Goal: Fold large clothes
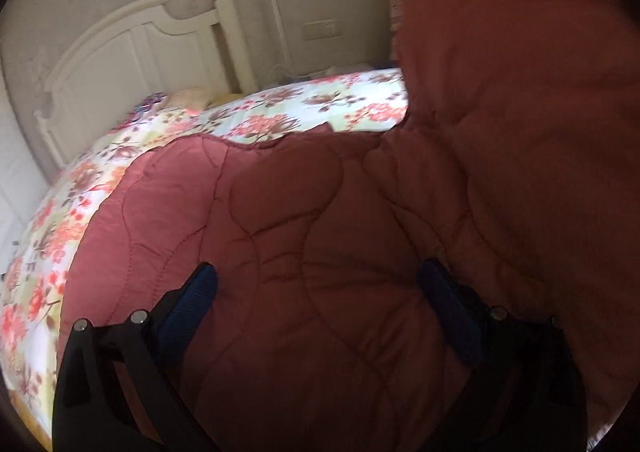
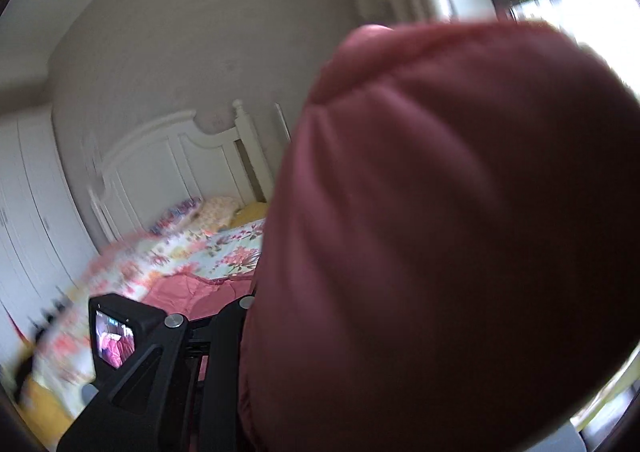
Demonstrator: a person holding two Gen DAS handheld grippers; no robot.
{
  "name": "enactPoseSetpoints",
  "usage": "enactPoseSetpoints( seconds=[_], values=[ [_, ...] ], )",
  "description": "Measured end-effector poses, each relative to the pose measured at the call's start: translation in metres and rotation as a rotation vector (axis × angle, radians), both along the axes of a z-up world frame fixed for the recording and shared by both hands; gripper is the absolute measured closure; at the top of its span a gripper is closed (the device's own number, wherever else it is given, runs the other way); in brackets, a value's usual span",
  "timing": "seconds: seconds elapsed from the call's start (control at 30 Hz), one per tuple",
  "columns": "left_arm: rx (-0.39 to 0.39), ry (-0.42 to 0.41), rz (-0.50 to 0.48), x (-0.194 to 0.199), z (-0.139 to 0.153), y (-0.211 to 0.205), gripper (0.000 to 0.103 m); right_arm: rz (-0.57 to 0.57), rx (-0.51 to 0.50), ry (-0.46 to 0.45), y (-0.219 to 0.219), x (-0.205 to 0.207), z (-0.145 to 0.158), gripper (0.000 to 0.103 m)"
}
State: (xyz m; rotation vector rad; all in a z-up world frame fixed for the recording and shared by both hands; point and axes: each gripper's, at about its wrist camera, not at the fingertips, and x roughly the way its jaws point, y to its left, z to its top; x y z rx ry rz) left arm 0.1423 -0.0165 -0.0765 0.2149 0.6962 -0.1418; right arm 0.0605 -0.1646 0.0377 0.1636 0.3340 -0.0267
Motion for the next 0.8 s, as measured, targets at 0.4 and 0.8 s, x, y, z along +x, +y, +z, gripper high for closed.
enactPoseSetpoints(
  seconds=[0.4,0.8],
  values=[
    [-0.401,-0.199,0.302,-0.053,0.086,0.212,0.004,0.012,-0.693,0.014,0.139,0.019,-0.019,0.068],
    [-0.299,-0.150,0.064,-0.021,0.120,0.169,0.003,0.211,-1.527,-0.065,0.254,0.013,-0.173,0.048]
  ],
)
